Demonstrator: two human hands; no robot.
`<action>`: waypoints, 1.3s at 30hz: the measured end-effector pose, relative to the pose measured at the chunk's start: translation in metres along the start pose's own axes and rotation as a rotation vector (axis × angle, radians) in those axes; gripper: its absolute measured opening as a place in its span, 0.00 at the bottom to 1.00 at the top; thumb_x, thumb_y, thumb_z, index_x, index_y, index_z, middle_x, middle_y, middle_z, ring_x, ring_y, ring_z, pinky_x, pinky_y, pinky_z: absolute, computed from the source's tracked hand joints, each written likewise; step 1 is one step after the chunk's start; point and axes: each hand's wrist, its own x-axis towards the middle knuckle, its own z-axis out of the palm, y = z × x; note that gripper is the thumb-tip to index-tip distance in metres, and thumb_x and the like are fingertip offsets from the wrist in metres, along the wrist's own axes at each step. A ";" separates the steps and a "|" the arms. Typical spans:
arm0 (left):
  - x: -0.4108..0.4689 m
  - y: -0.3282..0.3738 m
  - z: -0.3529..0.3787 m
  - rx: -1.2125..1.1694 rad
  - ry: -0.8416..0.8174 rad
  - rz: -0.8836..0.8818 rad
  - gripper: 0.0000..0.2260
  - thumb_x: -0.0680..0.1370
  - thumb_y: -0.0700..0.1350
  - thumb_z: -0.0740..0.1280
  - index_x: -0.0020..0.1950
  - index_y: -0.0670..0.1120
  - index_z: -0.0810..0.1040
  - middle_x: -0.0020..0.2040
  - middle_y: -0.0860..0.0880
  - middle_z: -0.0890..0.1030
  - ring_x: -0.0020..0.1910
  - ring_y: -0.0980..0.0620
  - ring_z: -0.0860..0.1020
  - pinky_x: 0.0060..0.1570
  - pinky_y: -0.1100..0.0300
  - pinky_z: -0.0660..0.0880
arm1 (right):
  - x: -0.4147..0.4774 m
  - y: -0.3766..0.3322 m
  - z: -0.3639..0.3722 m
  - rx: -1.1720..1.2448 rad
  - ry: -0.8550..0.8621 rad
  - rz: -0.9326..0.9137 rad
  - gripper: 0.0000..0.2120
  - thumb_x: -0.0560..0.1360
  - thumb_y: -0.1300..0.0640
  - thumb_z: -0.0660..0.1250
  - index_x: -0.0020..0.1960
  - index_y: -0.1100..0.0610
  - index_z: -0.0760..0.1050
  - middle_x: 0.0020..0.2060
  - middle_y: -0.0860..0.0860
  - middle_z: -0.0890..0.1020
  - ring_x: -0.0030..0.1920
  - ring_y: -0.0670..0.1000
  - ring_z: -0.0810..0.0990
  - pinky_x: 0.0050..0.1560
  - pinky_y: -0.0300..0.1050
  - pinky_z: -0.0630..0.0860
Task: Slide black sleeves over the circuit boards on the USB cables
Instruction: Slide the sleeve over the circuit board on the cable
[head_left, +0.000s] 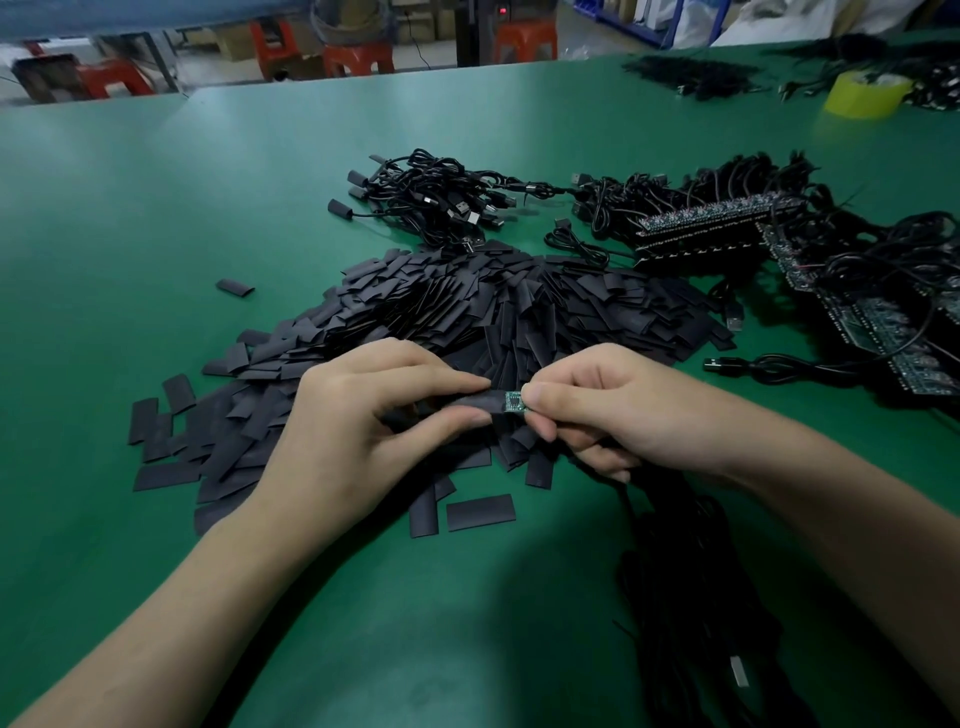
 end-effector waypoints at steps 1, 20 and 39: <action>0.000 0.001 0.000 -0.006 -0.012 -0.003 0.11 0.76 0.50 0.76 0.54 0.47 0.88 0.46 0.53 0.83 0.45 0.58 0.81 0.47 0.68 0.74 | 0.000 0.001 0.001 -0.015 0.006 -0.006 0.19 0.86 0.55 0.58 0.37 0.54 0.72 0.24 0.45 0.62 0.22 0.46 0.60 0.23 0.38 0.63; 0.002 0.006 0.005 -0.124 0.045 -0.092 0.09 0.76 0.49 0.76 0.53 0.48 0.87 0.45 0.52 0.83 0.44 0.53 0.82 0.43 0.62 0.76 | -0.003 -0.001 0.001 -0.235 0.291 -0.264 0.02 0.78 0.51 0.71 0.48 0.49 0.79 0.33 0.51 0.81 0.28 0.50 0.79 0.30 0.45 0.75; -0.001 0.009 0.008 -0.210 0.065 -0.071 0.08 0.76 0.47 0.75 0.54 0.48 0.86 0.48 0.52 0.85 0.48 0.54 0.83 0.49 0.64 0.76 | -0.009 -0.005 0.010 -0.513 0.478 -0.545 0.03 0.75 0.61 0.77 0.46 0.54 0.84 0.33 0.45 0.83 0.33 0.46 0.84 0.35 0.37 0.78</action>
